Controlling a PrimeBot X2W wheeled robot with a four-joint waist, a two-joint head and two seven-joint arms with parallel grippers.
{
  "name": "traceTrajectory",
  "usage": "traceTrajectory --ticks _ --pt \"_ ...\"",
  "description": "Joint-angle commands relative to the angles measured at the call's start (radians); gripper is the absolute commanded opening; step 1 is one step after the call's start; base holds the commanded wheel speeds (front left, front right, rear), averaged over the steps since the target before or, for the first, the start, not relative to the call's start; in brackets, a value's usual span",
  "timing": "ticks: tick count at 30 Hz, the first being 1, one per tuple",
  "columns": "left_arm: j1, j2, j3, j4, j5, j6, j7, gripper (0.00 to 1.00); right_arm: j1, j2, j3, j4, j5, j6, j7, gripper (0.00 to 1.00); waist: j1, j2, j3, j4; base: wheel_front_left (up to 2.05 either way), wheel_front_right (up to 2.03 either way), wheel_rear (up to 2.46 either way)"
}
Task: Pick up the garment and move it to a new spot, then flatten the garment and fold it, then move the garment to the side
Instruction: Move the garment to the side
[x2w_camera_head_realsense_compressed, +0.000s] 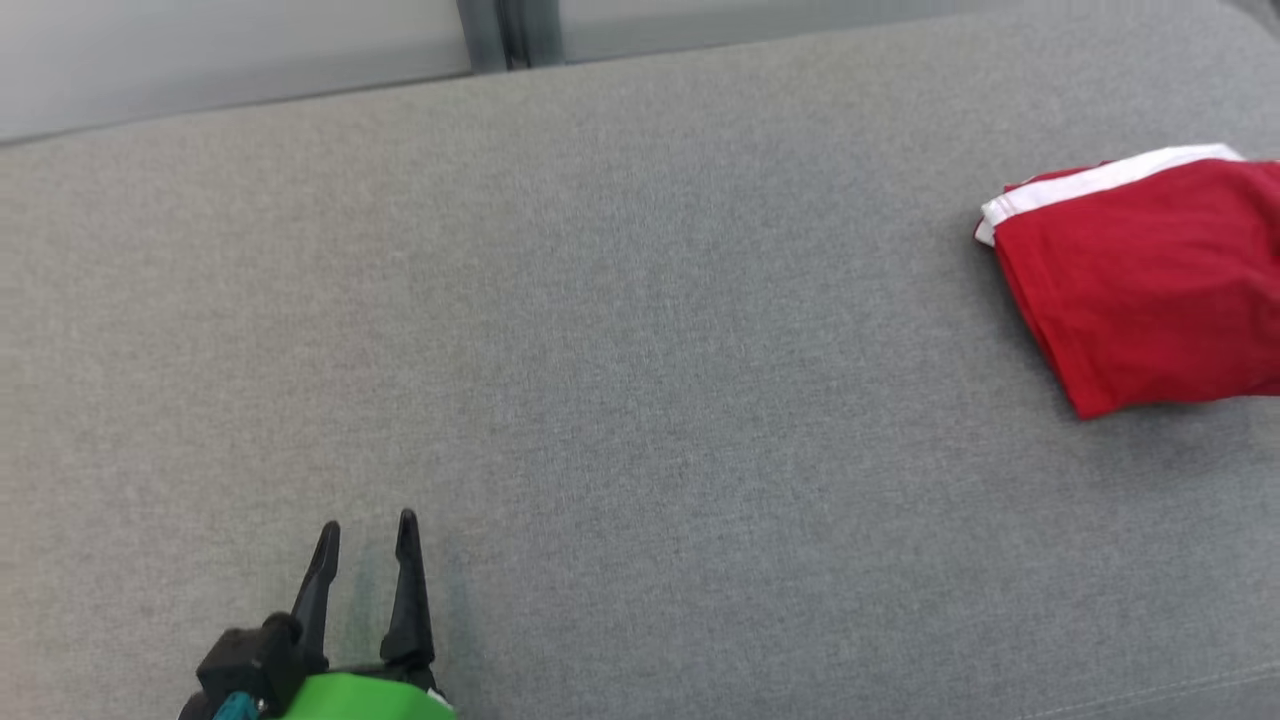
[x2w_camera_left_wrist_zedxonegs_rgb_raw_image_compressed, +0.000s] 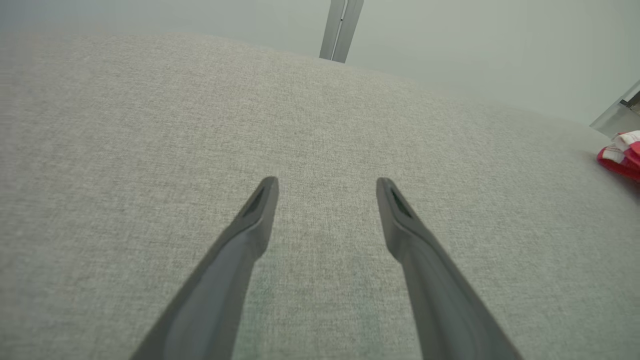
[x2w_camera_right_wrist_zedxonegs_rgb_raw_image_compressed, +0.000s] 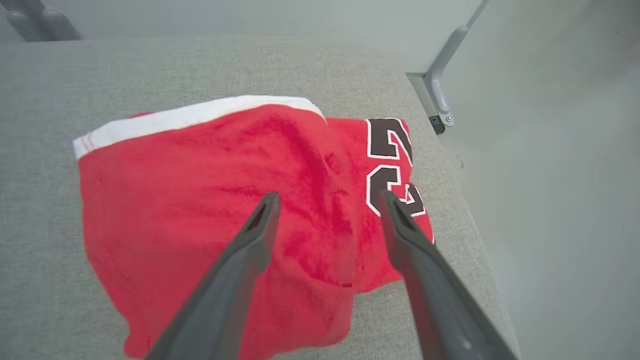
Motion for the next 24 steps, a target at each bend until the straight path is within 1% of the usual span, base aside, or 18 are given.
traceTrajectory --ticks 1,4,7,9,12,14,16,20,22,24 --pt "0.022 0.003 0.007 -0.007 0.005 -0.003 -0.003 1.0 0.051 -0.007 -0.007 -0.054 0.023 -0.001 -0.012 1.0 0.0 0.0 -0.088 -0.003 0.0 0.0 0.0" --pt "0.06 0.003 0.026 -0.012 0.012 -0.003 -0.003 1.0 0.171 0.011 -0.037 -0.206 0.045 -0.001 -0.08 1.0 0.0 0.0 -0.146 0.001 0.0 0.0 0.0" --pt "0.09 0.003 0.048 -0.01 0.02 0.003 -0.003 1.0 0.304 0.066 -0.063 -0.322 0.023 -0.001 -0.213 1.0 0.0 0.0 -0.189 0.008 0.0 0.0 0.0" --pt "0.101 0.003 0.066 -0.01 0.025 0.006 -0.003 1.0 0.38 0.109 -0.066 -0.363 0.001 -0.001 -0.306 1.0 0.0 0.0 -0.21 0.012 0.0 0.0 0.0" --pt "0.119 0.003 0.09 -0.015 0.021 0.012 -0.003 1.0 0.469 0.165 -0.068 -0.374 -0.071 -0.001 -0.447 1.0 0.0 0.0 -0.23 0.018 0.0 0.0 0.0" --pt "0.125 0.003 0.105 -0.018 0.013 0.01 -0.003 1.0 0.514 0.215 -0.077 -0.354 -0.128 -0.001 -0.542 1.0 0.0 0.0 -0.239 0.024 0.0 0.0 0.0" --pt "0.135 0.003 0.109 -0.021 0.047 0.003 -0.003 1.0 0.547 0.265 -0.089 -0.33 -0.176 -0.001 -0.609 1.0 0.0 0.0 -0.249 0.029 0.0 0.0 0.0" --pt "0.146 0.003 0.111 -0.017 0.1 -0.013 -0.003 1.0 0.594 0.353 -0.109 -0.298 -0.252 -0.001 -0.649 1.0 0.0 0.0 -0.266 0.039 0.0 0.0 0.0" --pt "0.147 0.003 0.124 -0.016 0.116 -0.021 -0.003 1.0 0.607 0.393 -0.11 -0.32 -0.271 -0.001 -0.653 1.0 0.0 0.0 -0.271 0.04 0.0 0.0 0.0" --pt "0.146 0.003 0.133 -0.021 0.124 -0.023 -0.003 1.0 0.629 0.419 -0.108 -0.343 -0.292 -0.001 -0.651 1.0 0.0 0.0 -0.274 0.041 0.0 0.0 0.0"
